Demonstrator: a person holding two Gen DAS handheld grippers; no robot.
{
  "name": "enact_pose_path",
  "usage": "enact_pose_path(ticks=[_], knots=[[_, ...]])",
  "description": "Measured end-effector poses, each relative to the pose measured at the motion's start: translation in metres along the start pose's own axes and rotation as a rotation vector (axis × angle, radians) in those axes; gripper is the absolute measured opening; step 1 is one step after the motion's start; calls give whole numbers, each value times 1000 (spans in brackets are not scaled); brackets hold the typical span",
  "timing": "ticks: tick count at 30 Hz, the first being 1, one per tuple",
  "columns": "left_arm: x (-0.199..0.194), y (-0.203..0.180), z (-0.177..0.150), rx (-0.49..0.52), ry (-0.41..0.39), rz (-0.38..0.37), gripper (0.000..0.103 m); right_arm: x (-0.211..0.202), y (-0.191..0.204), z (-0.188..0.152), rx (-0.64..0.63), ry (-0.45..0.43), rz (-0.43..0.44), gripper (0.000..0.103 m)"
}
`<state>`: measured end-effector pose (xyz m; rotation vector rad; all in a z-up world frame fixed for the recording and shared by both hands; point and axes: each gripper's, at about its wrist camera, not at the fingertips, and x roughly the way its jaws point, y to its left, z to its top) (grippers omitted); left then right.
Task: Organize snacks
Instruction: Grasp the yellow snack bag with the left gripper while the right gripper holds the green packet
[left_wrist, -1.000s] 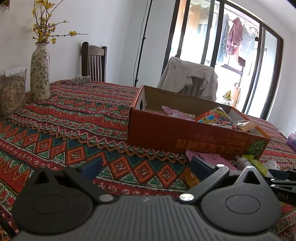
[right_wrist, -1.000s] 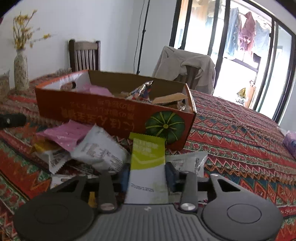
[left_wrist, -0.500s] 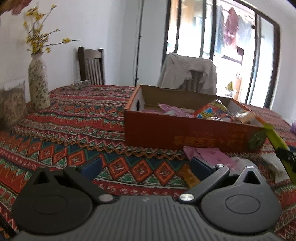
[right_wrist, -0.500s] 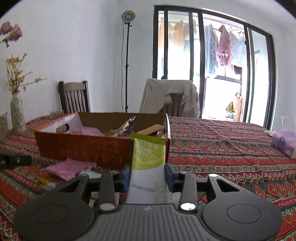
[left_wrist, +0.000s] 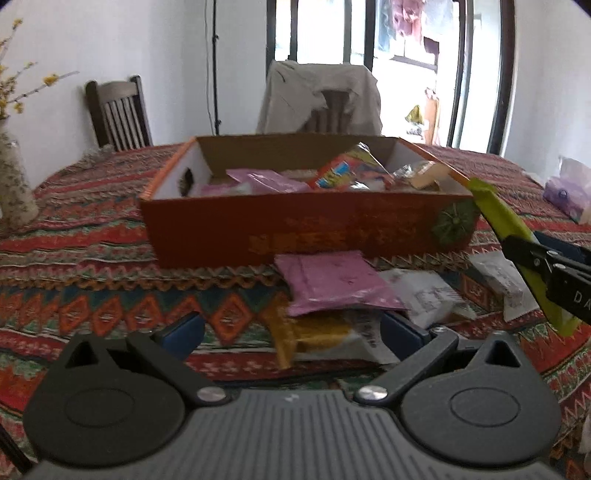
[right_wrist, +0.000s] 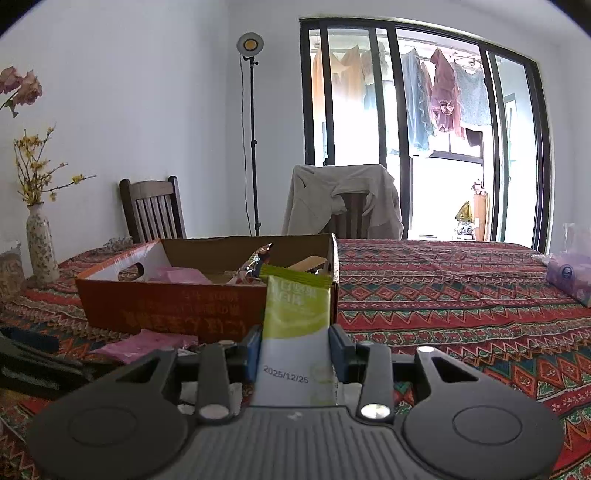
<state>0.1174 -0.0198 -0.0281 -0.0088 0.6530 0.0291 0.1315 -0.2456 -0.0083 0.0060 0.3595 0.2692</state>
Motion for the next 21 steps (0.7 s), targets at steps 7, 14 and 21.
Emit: enact_pose_path(ticks=[7,14,21], knots=[[19,-17,4,21,42,9,103,-2,-2,0,4,-7,13,38],[34,-20,0,-3,89,48,103,-3,-4,0,17,-12,26,38],[28,-17,1,-20,66,51,80,-5,-6,0,22,-15,31,38]])
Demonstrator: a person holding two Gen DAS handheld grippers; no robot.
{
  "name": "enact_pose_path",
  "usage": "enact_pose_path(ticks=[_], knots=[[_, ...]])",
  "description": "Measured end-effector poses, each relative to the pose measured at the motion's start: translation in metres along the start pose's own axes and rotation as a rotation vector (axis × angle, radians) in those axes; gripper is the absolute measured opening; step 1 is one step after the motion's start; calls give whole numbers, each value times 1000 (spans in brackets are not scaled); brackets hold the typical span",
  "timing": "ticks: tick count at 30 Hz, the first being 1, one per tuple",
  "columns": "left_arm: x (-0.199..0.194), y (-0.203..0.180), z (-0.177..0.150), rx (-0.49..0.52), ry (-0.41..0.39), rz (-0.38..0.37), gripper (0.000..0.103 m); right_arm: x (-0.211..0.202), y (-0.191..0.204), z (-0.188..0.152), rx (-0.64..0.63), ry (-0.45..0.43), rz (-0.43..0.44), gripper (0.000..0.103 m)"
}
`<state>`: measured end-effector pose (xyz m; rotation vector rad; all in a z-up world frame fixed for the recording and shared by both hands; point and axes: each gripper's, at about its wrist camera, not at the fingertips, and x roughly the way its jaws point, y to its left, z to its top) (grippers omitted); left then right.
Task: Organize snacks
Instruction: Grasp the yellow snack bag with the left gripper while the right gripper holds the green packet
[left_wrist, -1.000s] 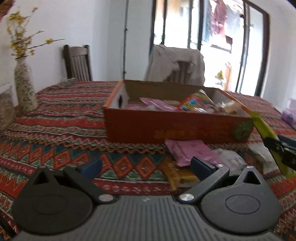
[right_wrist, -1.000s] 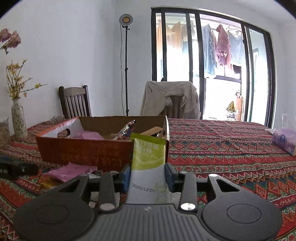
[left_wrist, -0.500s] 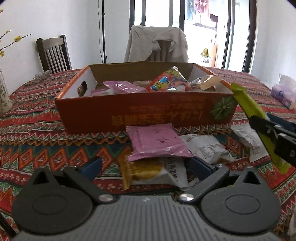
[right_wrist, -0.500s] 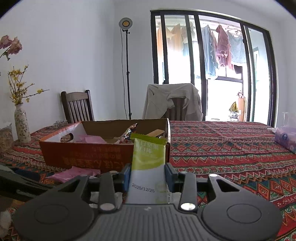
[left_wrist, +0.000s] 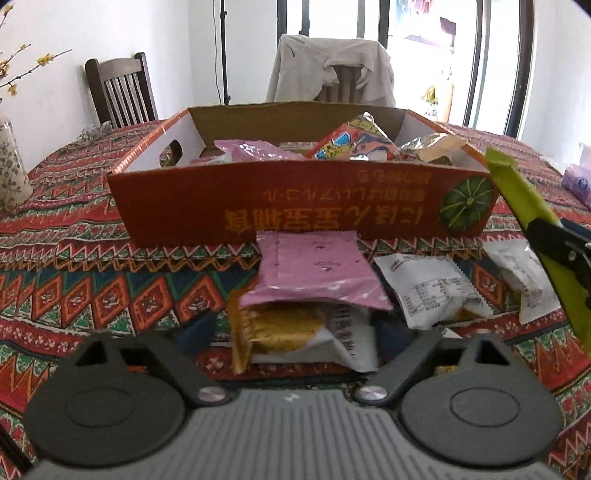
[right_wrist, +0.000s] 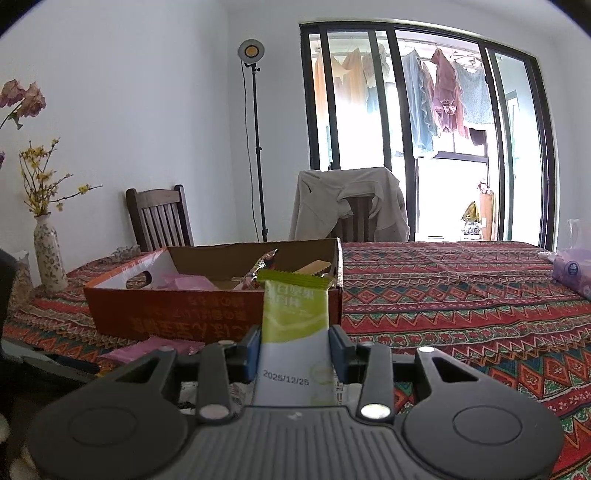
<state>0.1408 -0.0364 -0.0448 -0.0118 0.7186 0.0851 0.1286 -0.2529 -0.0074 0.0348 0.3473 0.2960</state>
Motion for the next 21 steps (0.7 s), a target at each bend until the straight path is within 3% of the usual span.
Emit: enact_pose_path(ticks=[7,21], knots=[[-13,8,-1,-8,-37,-21,69,-1,-1,0,-4,0,-1,38],[-86,22,10,19,-267,-36,67,-2,5,0,-13,-18,-19,38]])
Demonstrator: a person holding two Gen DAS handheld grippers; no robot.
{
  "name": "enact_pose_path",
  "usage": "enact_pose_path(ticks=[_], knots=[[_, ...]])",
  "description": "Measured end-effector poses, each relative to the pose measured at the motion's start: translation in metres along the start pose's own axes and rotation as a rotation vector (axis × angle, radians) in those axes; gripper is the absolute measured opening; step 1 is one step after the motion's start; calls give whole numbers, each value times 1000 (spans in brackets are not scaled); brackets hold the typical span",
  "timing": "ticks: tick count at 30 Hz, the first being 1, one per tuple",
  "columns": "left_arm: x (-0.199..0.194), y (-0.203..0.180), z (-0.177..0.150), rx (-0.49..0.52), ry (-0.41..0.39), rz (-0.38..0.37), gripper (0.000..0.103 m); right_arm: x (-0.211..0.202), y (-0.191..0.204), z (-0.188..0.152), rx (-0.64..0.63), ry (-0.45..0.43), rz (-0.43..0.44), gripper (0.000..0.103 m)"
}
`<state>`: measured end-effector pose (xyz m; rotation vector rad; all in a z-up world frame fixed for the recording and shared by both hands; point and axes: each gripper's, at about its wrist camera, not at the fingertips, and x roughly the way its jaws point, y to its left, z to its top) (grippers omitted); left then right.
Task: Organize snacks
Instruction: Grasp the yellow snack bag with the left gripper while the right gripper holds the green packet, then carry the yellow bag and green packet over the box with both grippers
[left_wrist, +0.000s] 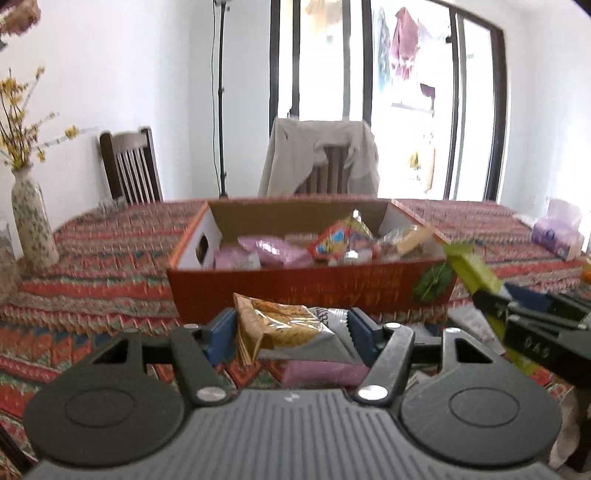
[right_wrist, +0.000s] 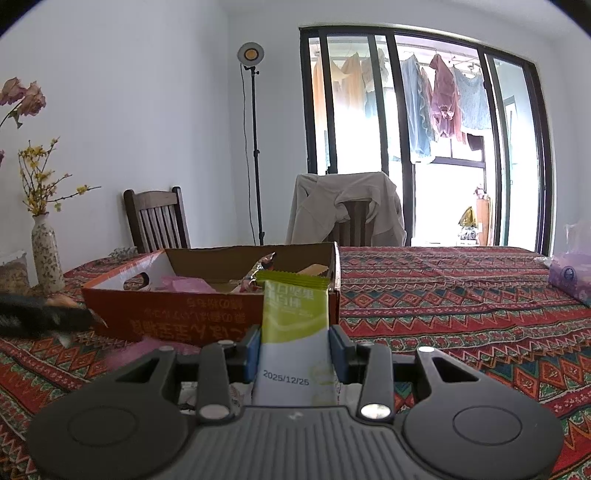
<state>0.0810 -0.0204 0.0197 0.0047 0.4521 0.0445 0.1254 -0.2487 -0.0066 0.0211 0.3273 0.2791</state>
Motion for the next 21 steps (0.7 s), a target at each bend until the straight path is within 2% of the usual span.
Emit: enact_pose_path(ticks=[5,11,15,21], knots=[[-6,4,9,-8,-45,-5,67,-4,5,1,-13,-15,-10,38],[5,11,29,-32,-83,-1,67,-3,10,32,-18,-66,-8,38],[19,19,45,-66,-115,10,68,11,14,57,-14,-92,-15,38],[51,31,72,-118,-122,30,68,50,20,87,-17,-92,-22,38]])
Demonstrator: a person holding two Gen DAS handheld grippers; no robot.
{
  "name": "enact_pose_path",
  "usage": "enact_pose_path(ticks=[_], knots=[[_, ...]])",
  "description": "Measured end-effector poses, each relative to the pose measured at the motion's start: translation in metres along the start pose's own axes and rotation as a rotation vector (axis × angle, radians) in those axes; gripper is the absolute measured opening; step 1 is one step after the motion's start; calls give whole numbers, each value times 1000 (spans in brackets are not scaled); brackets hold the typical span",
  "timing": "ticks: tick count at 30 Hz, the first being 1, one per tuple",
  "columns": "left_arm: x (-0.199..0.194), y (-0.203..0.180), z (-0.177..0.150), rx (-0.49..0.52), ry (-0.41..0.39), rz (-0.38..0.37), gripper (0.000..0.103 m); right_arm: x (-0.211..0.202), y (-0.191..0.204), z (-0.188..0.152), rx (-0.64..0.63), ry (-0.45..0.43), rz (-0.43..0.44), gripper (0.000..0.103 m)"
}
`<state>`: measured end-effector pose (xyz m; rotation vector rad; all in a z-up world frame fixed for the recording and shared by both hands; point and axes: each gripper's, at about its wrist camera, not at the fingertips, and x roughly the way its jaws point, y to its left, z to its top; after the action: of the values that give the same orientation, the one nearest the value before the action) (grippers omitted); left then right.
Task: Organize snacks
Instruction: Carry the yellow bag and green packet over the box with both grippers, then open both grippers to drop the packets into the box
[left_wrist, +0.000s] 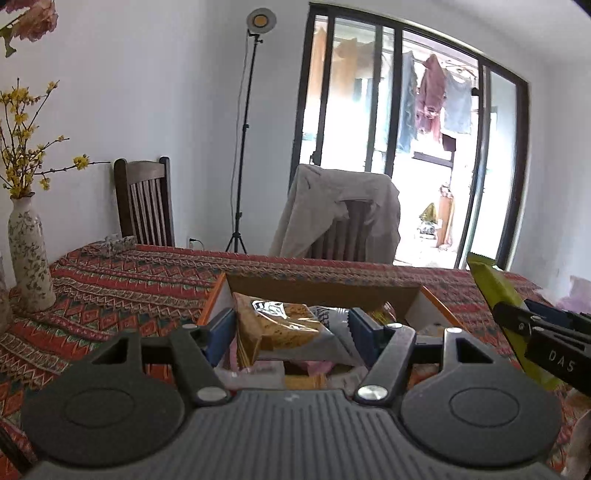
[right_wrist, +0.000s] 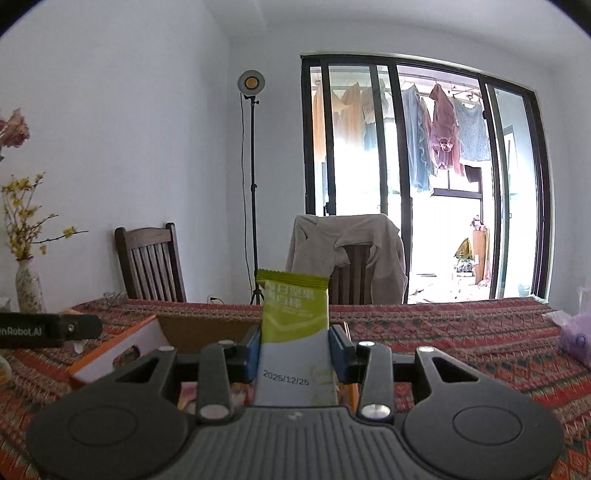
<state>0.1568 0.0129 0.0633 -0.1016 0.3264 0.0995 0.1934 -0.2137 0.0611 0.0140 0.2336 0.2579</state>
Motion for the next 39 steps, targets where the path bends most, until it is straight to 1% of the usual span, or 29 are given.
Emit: enact_pose_path(ticks=[4,10,12,14,19,21,22,23,24,25,26,27,28,29,30,33,36,39], knots=[[24,5,5,-24,10,17,68,32,2,12,12,10,-19,38],[65,6,11,-47,16,53,68,76,2,10,42,33,-38,38],[73,7,9,-53,8,65,68,83,3,4,35,26,-38,38],[82,10,4,-58,4,63,68,90,3,-4,24,36,-44,38],[96,14,-9,-48,35,52,68,100,-4,-16,56,79,-18,38],[95,15,-11,-49,33,46,73,103,-3,-19,49,93,-16,39],[94,15,-12,-52,28,46,80,104,-3,-21,44,99,-14,41],[93,16,-12,-55,19,51,86,104,-2,-24,39,102,-16,40],[92,17,-13,-57,9,51,89,104,-1,-25,31,102,-19,44],[90,17,-13,-60,-1,50,96,104,0,-25,30,102,-20,54],[87,18,-14,-65,-15,55,103,102,1,-25,35,96,-16,69],[86,19,-14,-69,-26,59,103,99,0,-26,40,87,-12,78],[84,20,-14,-74,-36,64,103,96,-1,-26,44,74,-10,91],[84,21,-15,-78,-41,64,103,93,-2,-25,47,63,-10,100],[84,21,-14,-82,-42,63,103,92,-3,-25,50,56,-10,103],[84,21,-15,-89,-30,67,103,90,-4,-26,58,55,-8,103],[85,20,-18,-88,-17,69,103,92,-3,-29,43,76,-25,103],[83,19,-19,-82,-12,70,103,92,-1,-30,29,78,-31,103]])
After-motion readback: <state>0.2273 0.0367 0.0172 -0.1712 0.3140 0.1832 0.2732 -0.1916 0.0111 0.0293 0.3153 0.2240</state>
